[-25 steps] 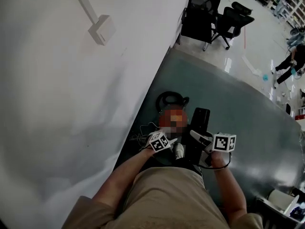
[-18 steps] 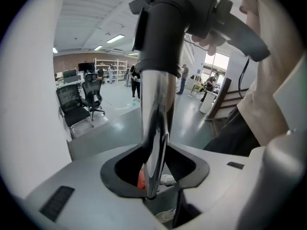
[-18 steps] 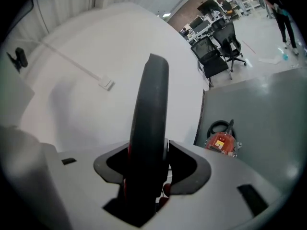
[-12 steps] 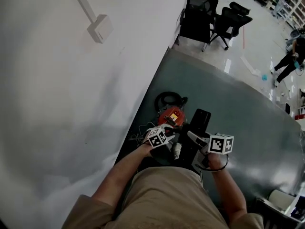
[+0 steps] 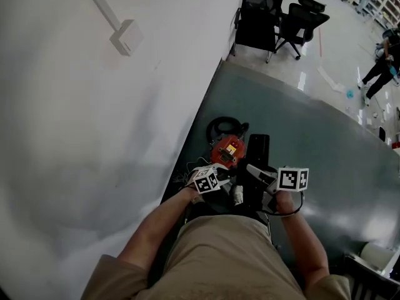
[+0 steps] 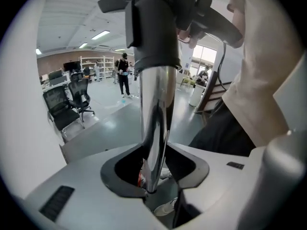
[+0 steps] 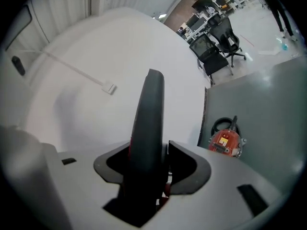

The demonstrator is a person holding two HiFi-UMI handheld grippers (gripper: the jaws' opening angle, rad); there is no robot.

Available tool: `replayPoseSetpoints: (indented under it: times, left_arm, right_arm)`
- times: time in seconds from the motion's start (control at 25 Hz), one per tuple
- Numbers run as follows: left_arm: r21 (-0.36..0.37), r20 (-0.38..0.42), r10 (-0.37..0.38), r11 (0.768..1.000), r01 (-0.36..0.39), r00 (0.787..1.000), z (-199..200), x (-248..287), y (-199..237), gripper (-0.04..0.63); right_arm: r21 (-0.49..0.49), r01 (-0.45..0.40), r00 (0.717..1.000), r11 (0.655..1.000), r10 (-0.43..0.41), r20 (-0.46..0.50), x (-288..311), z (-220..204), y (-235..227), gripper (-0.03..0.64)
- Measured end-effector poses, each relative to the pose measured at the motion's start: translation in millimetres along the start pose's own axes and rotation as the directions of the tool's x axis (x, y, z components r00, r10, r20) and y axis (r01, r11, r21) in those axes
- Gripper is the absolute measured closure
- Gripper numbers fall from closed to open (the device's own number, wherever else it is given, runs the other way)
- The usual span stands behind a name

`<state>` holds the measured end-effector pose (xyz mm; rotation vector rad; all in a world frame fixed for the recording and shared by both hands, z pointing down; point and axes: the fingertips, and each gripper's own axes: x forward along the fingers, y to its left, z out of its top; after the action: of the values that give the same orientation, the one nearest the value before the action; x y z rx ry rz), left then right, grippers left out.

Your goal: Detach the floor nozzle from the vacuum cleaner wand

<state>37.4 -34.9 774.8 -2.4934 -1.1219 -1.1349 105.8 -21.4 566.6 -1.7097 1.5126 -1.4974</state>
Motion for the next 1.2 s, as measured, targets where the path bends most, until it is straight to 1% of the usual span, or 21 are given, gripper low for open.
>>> replayPoseSetpoints:
  times: [0.08,0.12,0.16,0.24,0.28,0.32,0.44,0.48,0.6,0.64,0.68,0.76,0.84,0.88,0.92,0.96,1.0,1.08,1.12,1.16,1.2]
  left_arm:
    - [-0.039,0.009,0.034,0.999,-0.033,0.999,-3,-2,5,0.443]
    - [-0.042,0.01,0.039,0.998,-0.038,0.999,-4,-3,4,0.443]
    - [-0.023,0.005,0.029,0.999,-0.029,1.0,-5,-4,0,0.443]
    - [0.058,-0.028,-0.007,0.998,0.009,1.0,-5,-2,-11,0.443]
    - [0.084,-0.043,-0.016,0.996,0.019,0.999,-5,-1,-12,0.445]
    - [0.081,-0.046,-0.014,0.997,0.018,0.999,-5,-1,-10,0.446]
    - [0.006,-0.011,0.005,1.0,-0.005,1.0,-7,-6,-1,0.448]
    - [0.012,-0.01,-0.002,1.0,0.002,1.0,-8,-8,-4,0.448]
    - [0.089,-0.061,-0.038,0.995,0.044,0.997,-14,-6,-17,0.448]
    - [0.079,-0.063,-0.03,0.996,0.035,0.998,-18,-7,-15,0.448]
    - [0.043,-0.052,-0.008,0.999,0.01,0.999,-23,-10,-10,0.449]
    - [-0.058,-0.022,0.057,0.997,-0.058,0.998,-35,-21,8,0.448]
    - [-0.144,-0.008,0.133,0.981,-0.133,0.991,-48,-33,29,0.448]
    - [-0.191,-0.009,0.176,0.966,-0.174,0.984,-54,-39,40,0.448]
    - [-0.252,-0.015,0.221,0.943,-0.218,0.975,-62,-46,51,0.448]
    - [-0.332,-0.023,0.268,0.907,-0.26,0.963,-70,-55,61,0.448]
    - [-0.421,-0.029,0.316,0.856,-0.299,0.948,-80,-65,72,0.448]
    - [-0.585,-0.047,0.417,0.725,-0.363,0.908,-106,-86,92,0.448]
    - [-0.646,-0.06,0.46,0.658,-0.385,0.886,-120,-97,100,0.446]
    - [-0.694,-0.072,0.494,0.599,-0.399,0.867,-133,-106,106,0.445]
    - [-0.732,-0.083,0.52,0.547,-0.406,0.85,-145,-115,110,0.445]
  right_arm:
    - [-0.05,0.029,0.999,0.998,-0.03,-0.019,1,-9,2,0.393]
    - [-0.066,0.037,0.999,0.997,-0.04,-0.03,0,-14,4,0.393]
    - [-0.06,0.034,0.999,0.998,-0.036,-0.037,-1,-17,5,0.393]
    - [-0.008,0.002,0.999,1.0,-0.002,-0.032,-2,-10,3,0.393]
    - [0.006,-0.007,1.0,1.0,0.007,-0.027,-2,-5,3,0.393]
    - [-0.005,0.0,1.0,1.0,0.0,-0.025,-1,-2,3,0.393]
    - [-0.112,0.062,0.997,0.992,-0.068,-0.042,-2,-14,8,0.393]
    - [-0.121,0.066,0.996,0.99,-0.072,-0.045,-3,-16,9,0.393]
    - [-0.044,0.021,1.0,0.999,-0.021,0.008,-9,7,8,0.393]
    - [-0.034,0.011,0.999,0.999,-0.01,0.042,-15,21,11,0.393]
    - [-0.045,0.006,0.997,0.999,-0.003,0.072,-23,33,19,0.393]
    - [-0.089,-0.023,0.994,0.996,0.032,0.106,-37,48,40,0.393]
    - [-0.115,-0.06,0.991,0.992,0.073,0.112,-43,50,54,0.393]
    - [-0.115,-0.066,0.991,0.991,0.079,0.111,-44,49,54,0.393]
    - [-0.103,-0.066,0.991,0.993,0.077,0.11,-43,46,51,0.393]
    - [-0.078,-0.065,0.991,0.995,0.073,0.109,-40,42,48,0.393]
    - [-0.052,-0.065,0.992,0.997,0.07,0.108,-36,38,46,0.393]
    - [-0.025,-0.066,0.992,0.998,0.068,0.106,-30,29,45,0.393]
    - [-0.015,-0.069,0.992,0.998,0.07,0.105,-28,25,45,0.393]
    - [-0.006,-0.074,0.992,0.997,0.074,0.105,-27,22,45,0.393]
    - [-0.004,-0.079,0.991,0.997,0.078,0.106,-27,21,46,0.393]
